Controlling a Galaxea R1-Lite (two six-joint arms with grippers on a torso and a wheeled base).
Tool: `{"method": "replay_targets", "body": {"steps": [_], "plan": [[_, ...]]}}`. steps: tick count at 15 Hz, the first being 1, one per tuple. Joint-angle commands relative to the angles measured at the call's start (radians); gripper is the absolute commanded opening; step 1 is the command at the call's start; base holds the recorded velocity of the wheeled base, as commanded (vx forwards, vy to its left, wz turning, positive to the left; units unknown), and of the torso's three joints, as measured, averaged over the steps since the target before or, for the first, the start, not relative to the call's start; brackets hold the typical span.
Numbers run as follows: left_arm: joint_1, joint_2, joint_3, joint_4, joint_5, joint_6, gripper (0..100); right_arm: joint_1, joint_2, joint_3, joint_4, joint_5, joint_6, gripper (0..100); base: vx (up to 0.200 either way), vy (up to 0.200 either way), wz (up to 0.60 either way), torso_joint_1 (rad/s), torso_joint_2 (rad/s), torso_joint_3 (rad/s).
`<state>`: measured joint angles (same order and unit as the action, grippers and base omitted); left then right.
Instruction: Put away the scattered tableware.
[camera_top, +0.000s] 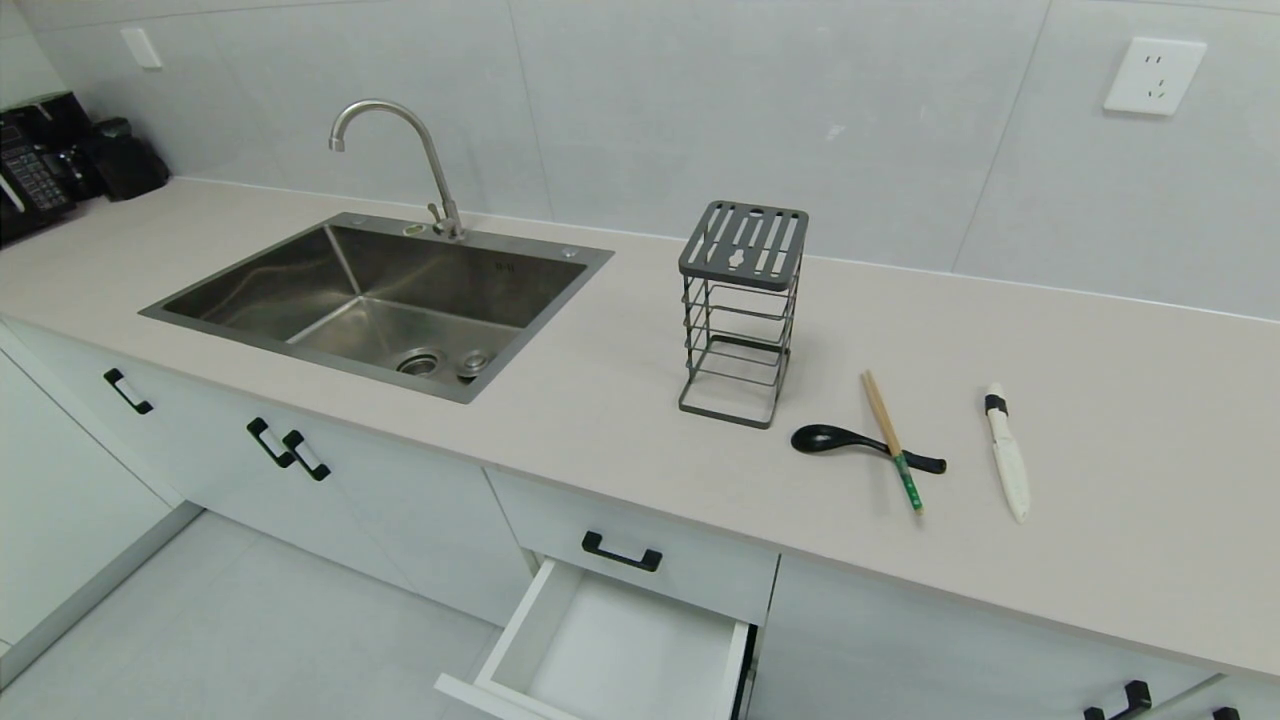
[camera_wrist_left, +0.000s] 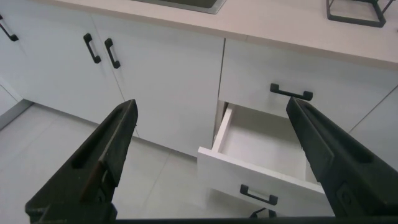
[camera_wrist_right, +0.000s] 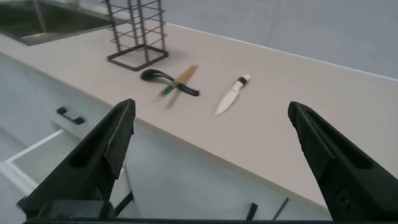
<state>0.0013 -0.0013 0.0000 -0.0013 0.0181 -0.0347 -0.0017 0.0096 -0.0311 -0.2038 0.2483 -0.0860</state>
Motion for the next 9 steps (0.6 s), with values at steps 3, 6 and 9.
{"method": "replay_targets", "body": {"steps": [3,6,9], "plan": [[0.0,0.001,0.0,0.0,0.0,0.001,100,0.031,0.127,-0.135,0.026,0.037,0.0,100,0.0,0.0,0.0,0.0,0.0,0.0],[0.0,0.001,0.0,0.0,0.0,0.001,100,0.062,0.293,-0.205,0.026,0.12,-0.001,100,0.0,0.0,0.0,0.0,0.0,0.0],[0.0,0.001,0.0,0.0,0.0,0.001,100,0.063,0.515,-0.265,0.024,0.183,-0.005,100,0.0,0.0,0.0,0.0,0.0,0.0]]}}
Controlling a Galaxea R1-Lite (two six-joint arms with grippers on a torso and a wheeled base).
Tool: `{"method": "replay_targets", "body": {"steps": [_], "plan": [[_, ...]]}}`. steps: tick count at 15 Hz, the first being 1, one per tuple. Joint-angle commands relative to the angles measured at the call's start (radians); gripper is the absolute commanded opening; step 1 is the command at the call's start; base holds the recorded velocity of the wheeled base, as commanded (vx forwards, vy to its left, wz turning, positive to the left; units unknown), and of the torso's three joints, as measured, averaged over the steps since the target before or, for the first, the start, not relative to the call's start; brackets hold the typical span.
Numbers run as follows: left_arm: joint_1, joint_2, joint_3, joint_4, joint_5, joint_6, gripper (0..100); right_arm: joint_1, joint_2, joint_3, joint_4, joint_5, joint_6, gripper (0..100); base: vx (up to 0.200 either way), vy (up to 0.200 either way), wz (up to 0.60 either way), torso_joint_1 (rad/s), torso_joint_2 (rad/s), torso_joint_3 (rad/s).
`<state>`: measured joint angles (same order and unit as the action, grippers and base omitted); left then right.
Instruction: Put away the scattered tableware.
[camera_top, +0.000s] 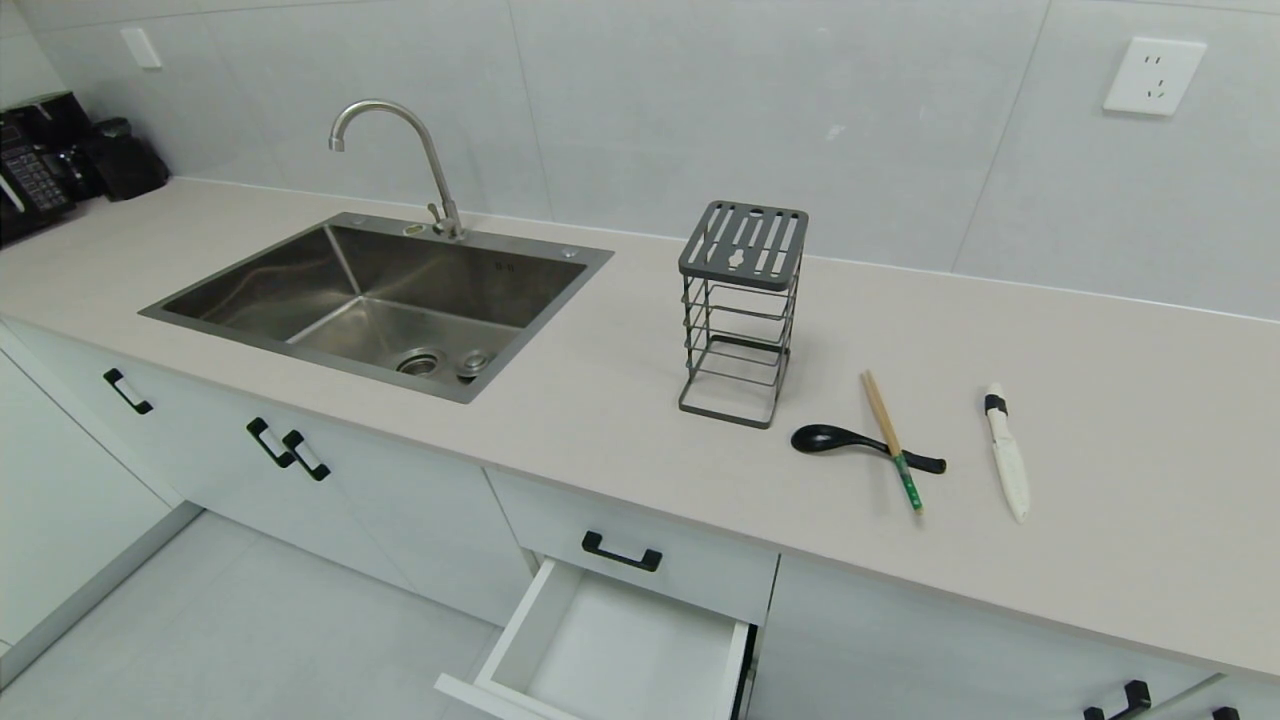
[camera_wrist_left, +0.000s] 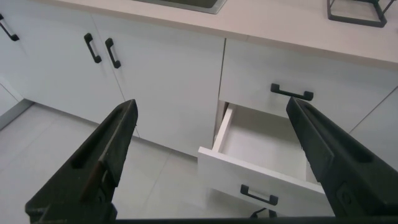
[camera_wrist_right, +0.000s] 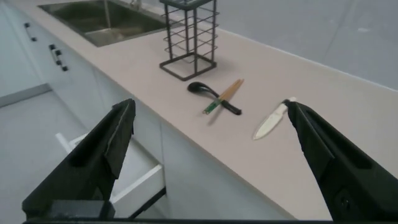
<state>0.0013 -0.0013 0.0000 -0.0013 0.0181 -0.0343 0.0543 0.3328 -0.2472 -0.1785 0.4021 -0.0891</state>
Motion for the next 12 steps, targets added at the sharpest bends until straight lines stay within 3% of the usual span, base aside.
{"method": "replay_targets", "body": {"steps": [1,12], "plan": [[0.0,0.001,0.0,0.0,0.0,-0.001,100,0.018,0.264,-0.056,-0.004,0.03,-0.018,100,0.0,0.0,0.0,0.0,0.0,0.0],[0.0,0.001,0.0,0.0,0.0,0.001,100,0.156,0.782,-0.228,-0.053,-0.026,-0.093,100,0.0,0.0,0.0,0.0,0.0,0.0]]}}
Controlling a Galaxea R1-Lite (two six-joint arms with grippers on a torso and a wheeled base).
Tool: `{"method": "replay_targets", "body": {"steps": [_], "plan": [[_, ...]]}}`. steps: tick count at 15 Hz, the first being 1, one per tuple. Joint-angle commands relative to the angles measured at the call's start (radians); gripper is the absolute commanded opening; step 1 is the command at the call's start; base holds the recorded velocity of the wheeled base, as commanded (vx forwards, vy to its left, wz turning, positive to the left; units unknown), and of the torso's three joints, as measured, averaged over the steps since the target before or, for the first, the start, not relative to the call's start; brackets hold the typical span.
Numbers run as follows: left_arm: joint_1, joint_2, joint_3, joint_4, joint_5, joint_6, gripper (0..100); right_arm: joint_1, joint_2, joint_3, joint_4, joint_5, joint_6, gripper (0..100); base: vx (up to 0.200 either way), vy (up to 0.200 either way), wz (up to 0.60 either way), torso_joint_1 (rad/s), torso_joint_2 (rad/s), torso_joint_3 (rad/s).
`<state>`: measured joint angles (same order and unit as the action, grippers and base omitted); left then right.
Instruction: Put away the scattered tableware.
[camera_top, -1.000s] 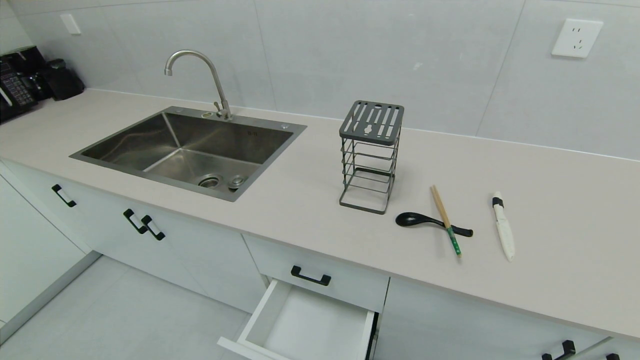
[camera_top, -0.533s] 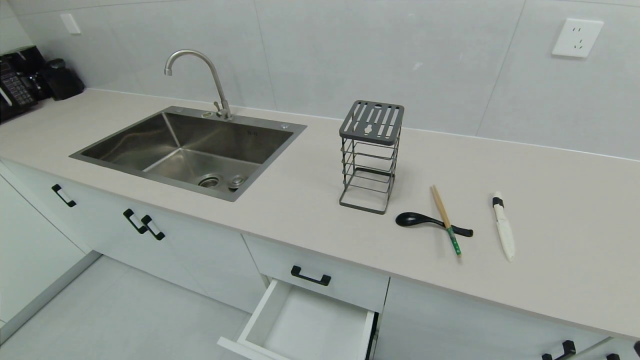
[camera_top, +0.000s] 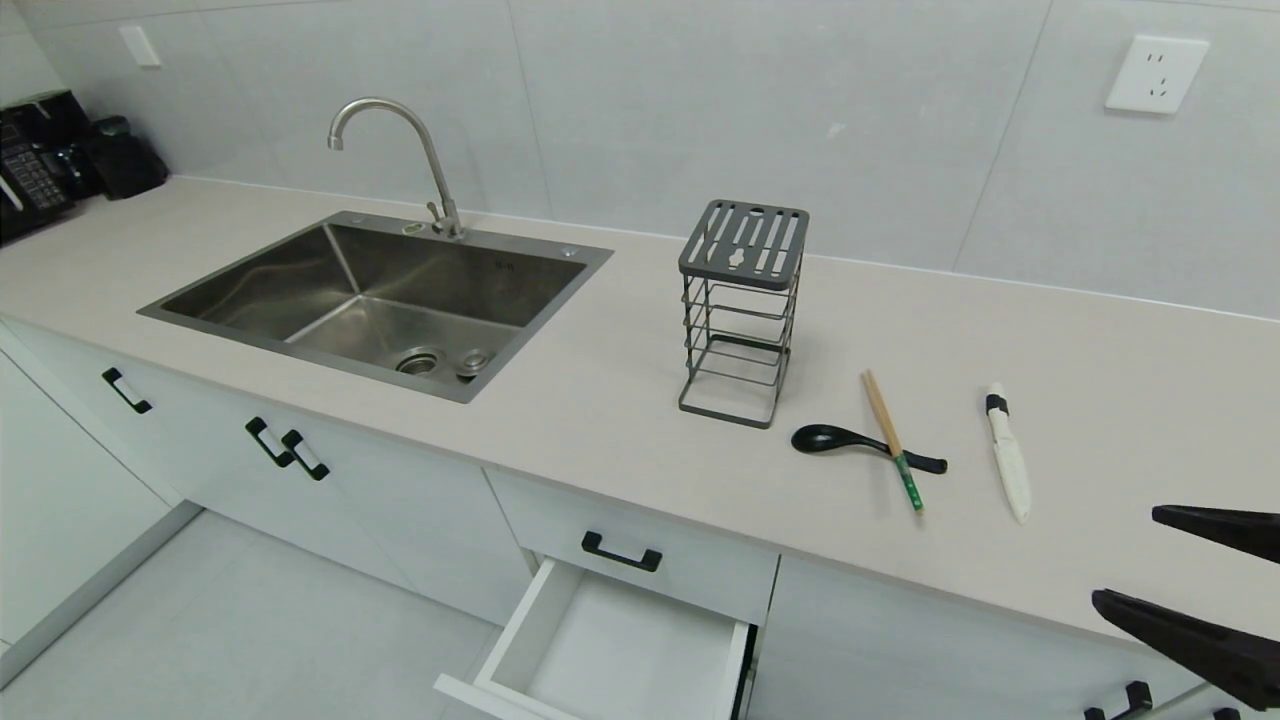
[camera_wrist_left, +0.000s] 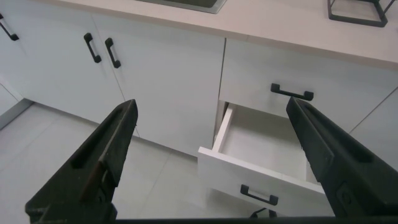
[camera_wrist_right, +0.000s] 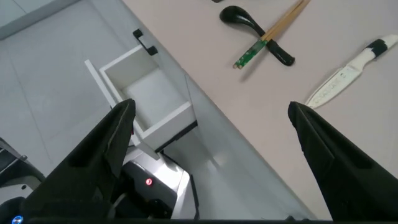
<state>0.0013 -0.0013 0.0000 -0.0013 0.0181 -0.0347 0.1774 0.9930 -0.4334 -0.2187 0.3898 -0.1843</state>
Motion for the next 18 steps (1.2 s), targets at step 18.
{"method": "replay_targets", "body": {"steps": [18], "plan": [[0.0,0.001,0.0,0.0,0.0,-0.001,100,0.255,0.727,-0.467,-0.019,-0.413,0.23,100,0.0,0.0,0.0,0.0,0.0,0.0]]}}
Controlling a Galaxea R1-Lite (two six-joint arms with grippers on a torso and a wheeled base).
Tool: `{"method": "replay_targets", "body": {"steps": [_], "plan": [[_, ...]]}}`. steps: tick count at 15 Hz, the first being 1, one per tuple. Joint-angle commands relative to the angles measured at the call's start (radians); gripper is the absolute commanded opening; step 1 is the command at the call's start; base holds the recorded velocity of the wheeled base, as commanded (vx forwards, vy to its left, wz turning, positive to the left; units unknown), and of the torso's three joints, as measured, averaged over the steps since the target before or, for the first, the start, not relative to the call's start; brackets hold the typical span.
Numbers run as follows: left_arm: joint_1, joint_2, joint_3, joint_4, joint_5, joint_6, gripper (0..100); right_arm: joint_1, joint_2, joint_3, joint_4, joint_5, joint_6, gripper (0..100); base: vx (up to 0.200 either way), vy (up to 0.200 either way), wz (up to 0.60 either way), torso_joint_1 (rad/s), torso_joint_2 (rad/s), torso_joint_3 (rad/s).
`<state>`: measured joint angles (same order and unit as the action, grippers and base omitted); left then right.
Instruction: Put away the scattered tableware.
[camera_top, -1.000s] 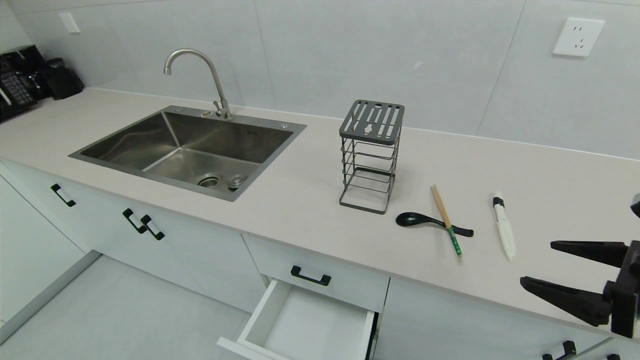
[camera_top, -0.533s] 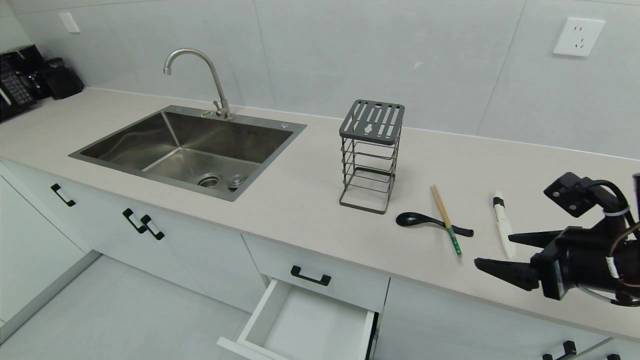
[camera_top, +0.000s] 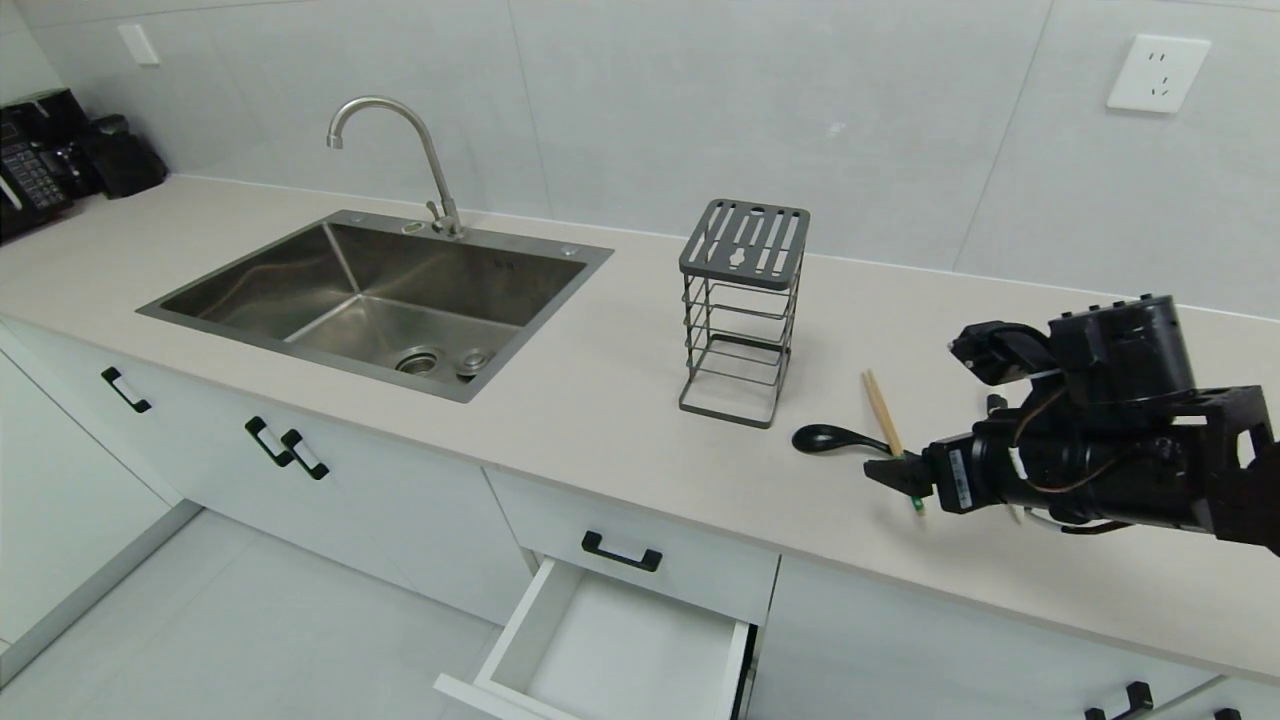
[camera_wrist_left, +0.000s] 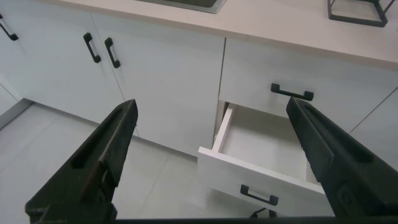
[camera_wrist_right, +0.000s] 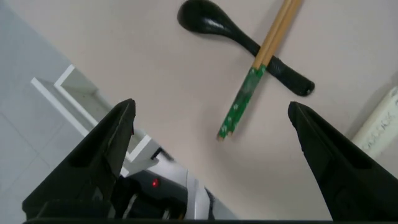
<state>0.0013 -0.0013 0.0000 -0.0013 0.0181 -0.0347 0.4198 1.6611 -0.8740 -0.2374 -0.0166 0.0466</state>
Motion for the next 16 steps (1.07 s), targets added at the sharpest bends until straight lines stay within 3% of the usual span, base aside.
{"method": "replay_targets", "body": {"steps": [1,16], "plan": [[0.0,0.001,0.0,0.0,0.0,0.001,100,0.014,0.066,-0.048,0.0,-0.013,-0.001,100,0.0,0.0,0.0,0.0,0.0,0.0],[0.0,0.001,0.0,0.0,0.0,-0.001,100,0.036,0.19,0.003,-0.06,-0.071,0.001,100,0.0,0.0,0.0,0.0,0.0,0.0]]}}
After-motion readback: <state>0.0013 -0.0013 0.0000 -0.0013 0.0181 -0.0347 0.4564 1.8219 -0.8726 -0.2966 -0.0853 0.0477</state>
